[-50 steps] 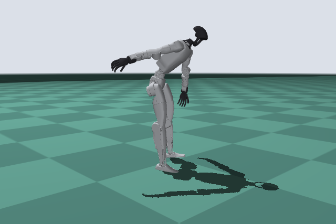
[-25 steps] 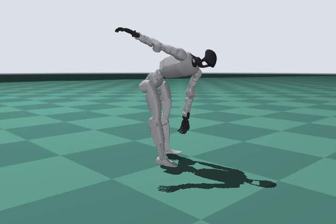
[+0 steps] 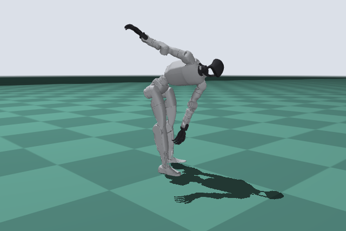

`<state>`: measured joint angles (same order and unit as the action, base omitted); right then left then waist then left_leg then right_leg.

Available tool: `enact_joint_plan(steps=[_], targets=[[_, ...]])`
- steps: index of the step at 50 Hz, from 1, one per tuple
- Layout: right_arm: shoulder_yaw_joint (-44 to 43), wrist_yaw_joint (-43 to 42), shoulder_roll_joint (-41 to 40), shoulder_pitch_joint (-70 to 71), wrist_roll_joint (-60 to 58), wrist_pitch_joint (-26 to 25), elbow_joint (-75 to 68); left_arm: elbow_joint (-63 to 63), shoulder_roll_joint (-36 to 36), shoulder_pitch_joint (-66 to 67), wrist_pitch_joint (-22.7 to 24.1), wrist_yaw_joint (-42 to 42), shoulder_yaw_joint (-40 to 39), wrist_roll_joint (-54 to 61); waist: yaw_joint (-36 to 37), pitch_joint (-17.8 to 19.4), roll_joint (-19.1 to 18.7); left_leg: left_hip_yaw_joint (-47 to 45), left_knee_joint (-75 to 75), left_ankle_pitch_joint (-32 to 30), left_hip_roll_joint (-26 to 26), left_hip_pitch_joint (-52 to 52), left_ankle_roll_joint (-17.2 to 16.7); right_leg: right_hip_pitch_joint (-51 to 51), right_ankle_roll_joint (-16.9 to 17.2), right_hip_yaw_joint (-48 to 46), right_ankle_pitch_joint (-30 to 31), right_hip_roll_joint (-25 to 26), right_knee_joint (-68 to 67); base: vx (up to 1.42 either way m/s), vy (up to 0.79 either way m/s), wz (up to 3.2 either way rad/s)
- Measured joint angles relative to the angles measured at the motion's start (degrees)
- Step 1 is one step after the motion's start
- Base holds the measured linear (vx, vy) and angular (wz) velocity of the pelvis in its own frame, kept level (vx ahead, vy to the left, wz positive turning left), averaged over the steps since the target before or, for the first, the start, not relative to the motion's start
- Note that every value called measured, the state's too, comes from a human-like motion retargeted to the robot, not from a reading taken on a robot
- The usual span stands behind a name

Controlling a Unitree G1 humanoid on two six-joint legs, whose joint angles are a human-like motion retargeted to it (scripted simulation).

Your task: Upper body actions

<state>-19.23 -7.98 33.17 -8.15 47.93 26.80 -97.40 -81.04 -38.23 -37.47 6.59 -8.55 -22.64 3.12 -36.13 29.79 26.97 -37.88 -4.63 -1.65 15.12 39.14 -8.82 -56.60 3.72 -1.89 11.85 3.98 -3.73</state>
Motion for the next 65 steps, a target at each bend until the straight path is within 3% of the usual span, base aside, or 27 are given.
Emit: enact_joint_plan(steps=[5,12,15,20,26,30,32,35,39,45,53,58,65], targets=[[-0.8,-0.4,1.0,0.6,-6.6,0.7,0.0,-0.2,0.8,12.5,-0.3,1.3,0.0,-0.4,4.3,0.0,-5.6,3.1,0.3,-0.6,-0.5,-2.5,0.5,5.3,-0.3,-1.8,-1.6,-1.4,-0.3,0.21,0.02,0.57],[-4.7,6.0,2.7,5.3,-9.3,6.9,0.0,-4.8,-4.3,33.8,-3.4,-4.4,6.4,-3.9,11.5,0.0,-11.8,7.0,2.0,-0.4,-1.3,-6.8,1.0,13.6,0.8,-4.6,-2.4,-4.0,0.9,0.26,0.06,0.54],[-6.4,5.7,3.8,6.0,-10.0,8.3,0.6,-6.2,-5.1,44.0,-5.1,-4.0,5.0,-6.3,15.3,0.0,-15.0,9.6,2.6,-0.4,-1.7,-7.9,1.3,17.0,1.4,-6.4,-2.7,-5.5,1.7,0.25,0.10,0.77],[-8.2,4.1,6.1,4.8,-17.3,7.1,3.0,-8.2,-4.5,57.2,-7.3,-3.9,1.0,-3.0,22.5,0.0,-22.4,15.7,3.0,-0.6,-2.7,-10.5,1.1,25.0,3.9,-12.5,-2.1,-9.0,4.6,0.26,0.15,1.03],[-8.6,2.4,8.3,5.0,-28.3,3.5,6.3,-9.1,-4.6,66.6,-7.6,-3.1,-0.6,-6.6,31.1,0.0,-30.2,20.4,5.3,1.1,-5.4,-16.9,1.5,36.5,4.5,-15.6,-6.0,-13.2,4.0,0.34,0.29,1.02],[-7.0,1.6,9.9,6.1,-34.4,1.0,7.8,-9.7,-3.2,69.0,-7.5,0.3,-5.9,-6.3,35.0,0.0,-35.1,24.8,7.2,1.9,-7.7,-19.8,1.7,44.2,5.1,-18.4,-8.7,-16.3,3.8,0.31,0.37,1.18],[-7.0,-0.3,10.4,6.0,-36.0,0.4,8.1,-8.9,-2.3,68.4,-5.2,4.1,-9.4,-3.7,37.2,0.0,-37.4,26.8,8.0,2.1,-9.1,-20.6,1.4,47.6,5.6,-20.9,-9.7,-18.1,4.1,0.28,0.35,1.33],[-7.8,-2.4,10.9,5.1,-37.8,-0.1,8.7,-7.2,-1.3,65.9,0.5,14.5,-13.5,1.3,41.2,0.0,-40.5,30.1,8.9,2.0,-11.9,-20.9,1.1,51.6,6.4,-25.0,-10.7,-21.1,4.5,0.17,0.21,1.39],[-8.7,-2.6,10.8,4.5,-39.6,-1.4,9.9,-6.0,-0.8,62.2,3.1,26.2,-17.6,3.6,46.4,0.0,-43.3,34.2,9.0,0.6,-15.8,-18.6,0.6,54.1,7.9,-32.8,-10.6,-24.6,5.4,-0.01,0.00,1.47],[-9.1,-3.7,13.1,6.7,-40.9,-2.8,11.4,-6.0,2.5,60.0,1.9,30.0,-20.9,6.4,54.1,0.0,-47.9,37.9,8.1,-2.7,-19.4,-11.4,0.4,50.5,9.2,-39.6,-8.6,-27.2,6.5,-0.05,-0.17,1.03],[-10.5,-3.7,19.5,13.3,-40.5,-4.8,11.5,-7.0,10.5,55.0,5.3,32.9,-21.3,18.5,65.7,0.0,-56.6,42.4,6.6,-6.4,-21.1,0.6,0.9,37.5,9.0,-37.6,-5.7,-28.2,5.0,-0.01,-0.19,0.44],[-9.9,-2.0,20.1,19.9,-39.3,-7.4,13.9,-8.8,10.8,50.9,6.8,40.7,-24.7,23.9,72.6,0.0,-56.8,43.9,5.2,-8.2,-22.0,9.2,0.3,28.4,8.7,-36.3,-4.4,-28.3,5.3,0.06,-0.25,0.42],[-8.6,-1.6,22.3,27.3,-39.2,-12.6,16.9,-11.1,7.3,45.6,11.3,35.8,-23.6,36.5,85.3,0.0,-56.8,43.0,4.2,-9.3,-21.8,19.9,1.4,16.8,8.3,-32.6,-2.5,-26.3,6.9,0.02,-0.33,-0.08]])
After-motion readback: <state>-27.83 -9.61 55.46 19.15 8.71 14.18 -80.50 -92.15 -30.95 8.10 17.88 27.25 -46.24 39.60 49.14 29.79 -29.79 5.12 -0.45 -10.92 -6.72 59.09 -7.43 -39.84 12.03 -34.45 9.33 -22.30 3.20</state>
